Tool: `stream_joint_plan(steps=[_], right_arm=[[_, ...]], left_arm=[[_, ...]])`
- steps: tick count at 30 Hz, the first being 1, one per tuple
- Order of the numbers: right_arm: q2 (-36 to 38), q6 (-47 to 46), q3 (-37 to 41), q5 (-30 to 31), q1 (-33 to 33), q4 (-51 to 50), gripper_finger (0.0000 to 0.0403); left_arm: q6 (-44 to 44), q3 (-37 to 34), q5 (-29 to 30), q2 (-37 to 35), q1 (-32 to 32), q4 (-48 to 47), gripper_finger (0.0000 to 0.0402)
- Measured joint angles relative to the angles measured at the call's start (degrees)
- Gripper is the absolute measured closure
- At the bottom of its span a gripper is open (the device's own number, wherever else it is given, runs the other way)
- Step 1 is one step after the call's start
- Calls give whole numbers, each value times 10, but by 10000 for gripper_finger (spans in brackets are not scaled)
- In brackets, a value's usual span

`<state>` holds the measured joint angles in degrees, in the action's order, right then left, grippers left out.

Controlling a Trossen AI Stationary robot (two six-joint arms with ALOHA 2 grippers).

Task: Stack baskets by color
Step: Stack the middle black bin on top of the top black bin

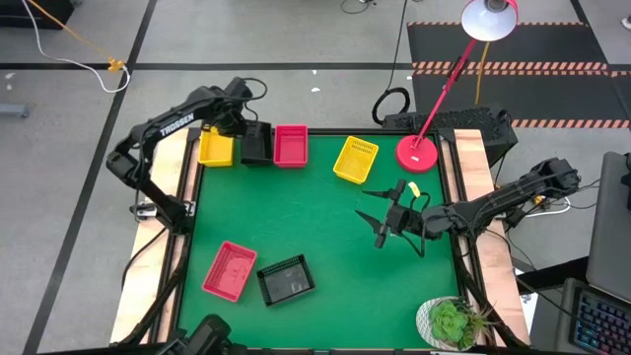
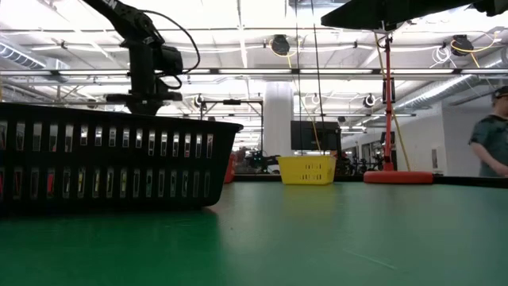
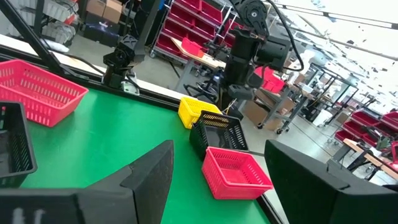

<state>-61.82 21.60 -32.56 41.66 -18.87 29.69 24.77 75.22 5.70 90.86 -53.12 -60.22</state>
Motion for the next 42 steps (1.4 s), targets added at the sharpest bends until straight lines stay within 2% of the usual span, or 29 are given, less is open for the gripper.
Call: stream_joint_plan(steps=[4, 11, 14, 18, 21, 26, 32, 42], right_arm=[[0, 1, 0, 0, 0, 0, 156], [0, 2, 0, 0, 1, 0, 156], [0, 2, 0, 0, 1, 0, 156], [0, -1, 0, 0, 1, 0, 156], [0, -2, 0, 0, 1, 0, 156], [0, -3, 0, 0, 1, 0, 156], [0, -3, 0, 0, 1, 0, 156], [0, -3, 0, 0, 1, -1, 156]], left_arm=[[-9, 0, 2, -29, 15, -1, 348], [69, 0, 48, -47, 81, -3, 339], [83, 0, 53, -40, 95, 15, 311], [123, 0, 108, -22, 96, 9, 258], [140, 0, 121, -2, 95, 6, 227], [145, 0, 125, 39, 91, 7, 209], [146, 0, 137, 75, 86, 14, 233], [145, 0, 139, 83, 73, 35, 341]])
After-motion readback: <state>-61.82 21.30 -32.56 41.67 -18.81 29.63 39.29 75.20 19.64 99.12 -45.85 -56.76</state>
